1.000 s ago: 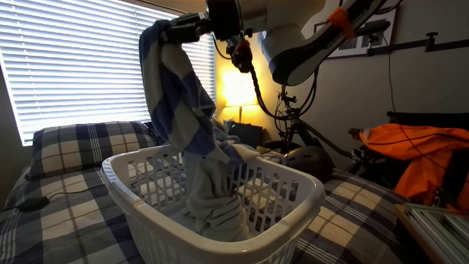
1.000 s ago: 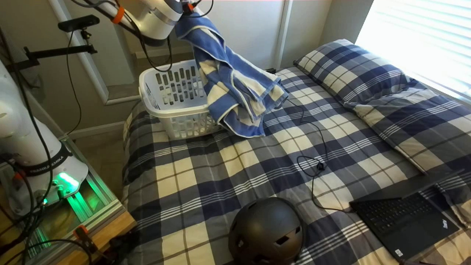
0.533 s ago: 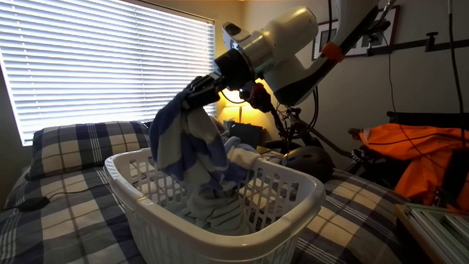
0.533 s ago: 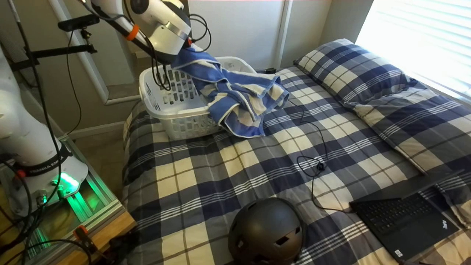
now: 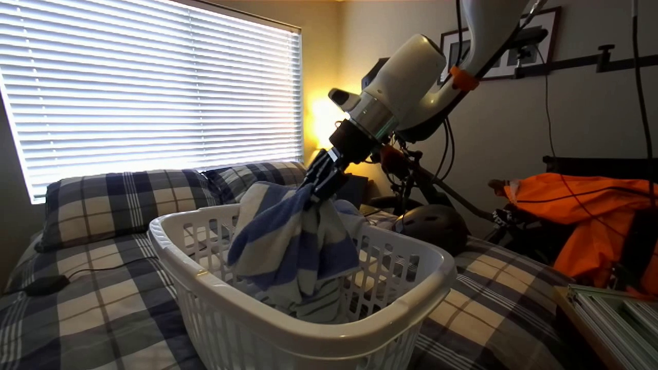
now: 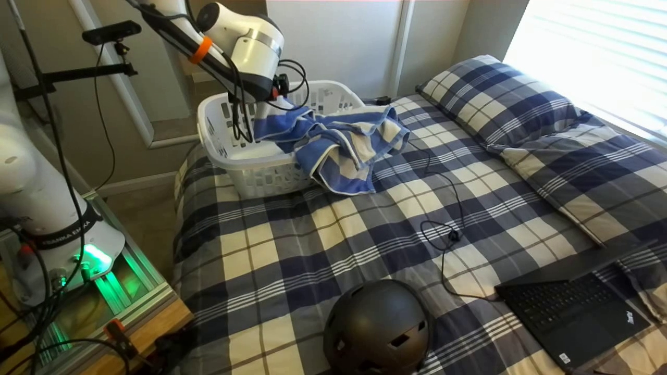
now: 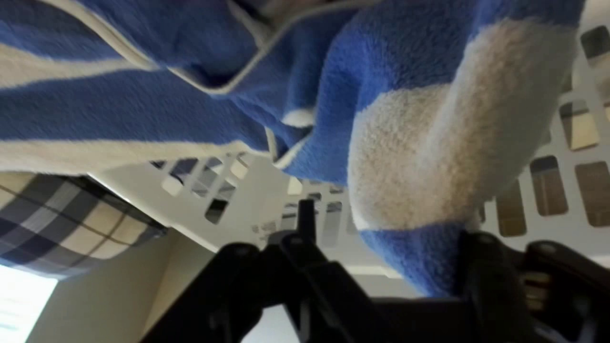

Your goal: Put the white and blue towel in the basket.

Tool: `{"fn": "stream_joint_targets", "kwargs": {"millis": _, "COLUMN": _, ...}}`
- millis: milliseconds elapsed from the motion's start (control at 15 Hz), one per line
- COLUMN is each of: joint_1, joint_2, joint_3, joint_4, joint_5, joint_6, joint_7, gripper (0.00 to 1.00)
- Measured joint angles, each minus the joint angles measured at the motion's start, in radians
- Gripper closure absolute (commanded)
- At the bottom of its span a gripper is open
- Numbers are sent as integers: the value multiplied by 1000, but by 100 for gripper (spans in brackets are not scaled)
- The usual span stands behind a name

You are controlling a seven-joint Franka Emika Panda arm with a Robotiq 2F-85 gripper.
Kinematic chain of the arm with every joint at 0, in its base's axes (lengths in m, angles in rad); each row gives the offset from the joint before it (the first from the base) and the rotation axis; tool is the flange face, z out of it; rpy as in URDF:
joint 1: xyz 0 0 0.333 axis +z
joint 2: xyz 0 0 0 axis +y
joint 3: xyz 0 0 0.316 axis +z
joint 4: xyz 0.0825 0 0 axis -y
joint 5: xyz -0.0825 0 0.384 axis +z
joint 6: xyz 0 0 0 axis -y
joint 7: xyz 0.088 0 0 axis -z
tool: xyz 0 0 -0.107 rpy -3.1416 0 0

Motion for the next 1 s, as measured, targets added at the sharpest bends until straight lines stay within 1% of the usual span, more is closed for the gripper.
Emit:
{"fn": "stream_joint_targets", "kwargs": {"millis": 67, "joint_1": 46, "joint_2": 6, "joint_3": -73, "joint_4": 4, "joint_5": -33, "joint_6": 7, "joint_7": 56, "gripper": 4}}
{"fn": "stream_joint_targets", "kwargs": {"millis": 133, "joint_1": 97, "joint_2": 13, "joint_3": -153, "joint_4": 8, "joint_5": -65, "joint_6": 21, "joint_7": 116, "gripper": 0}}
{"fn": "stream_joint_targets", "kwargs": {"millis": 333, "joint_1": 241, "joint_2": 51, "joint_3": -380, "joint_4": 37, "joint_5": -127, "joint_6": 110, "joint_7": 280, "gripper": 0}}
{"fn": "stream_joint_targets", "kwargs": {"millis": 533, "joint_1": 385, "joint_2": 121, "joint_3": -609, "joint_4": 113, "joint_5": -138, "joint_6": 268, "joint_7": 434, "gripper": 0}}
{"fn": "stream_joint_targets", "kwargs": {"millis": 667, "joint_1": 466, "joint_2": 167, "joint_3": -742, "joint_4": 191, "joint_5": -138, "joint_6": 378, "joint_7": 547, "gripper": 0}}
{"fn": "stream_joint_targets", "kwargs": {"millis": 800, "joint_1": 502, "joint_2": 205, "joint_3": -836, "joint_4": 290, "joint_5": -137, "joint_6": 490, "joint_7": 671, "gripper": 0}}
{"fn": "stream_joint_targets", "kwargs": {"millis": 867, "joint_1": 501, "joint_2": 222, "joint_3": -867, "joint_4": 346, "joint_5": -137, "joint_6": 544, "joint_7": 735, "gripper": 0}}
{"fn": "stream_joint_targets", "kwargs": {"millis": 933, "joint_1": 482, "joint_2": 224, "joint_3": -866, "joint_4": 401, "joint_5": -147, "joint_6": 560, "joint_7": 789, "gripper": 0}}
{"fn": "stream_joint_targets", "kwargs": {"millis": 1000, "joint_1": 462, "joint_2": 213, "joint_3": -843, "joint_4": 431, "joint_5": -167, "joint_6": 548, "joint_7": 807, "gripper": 0}}
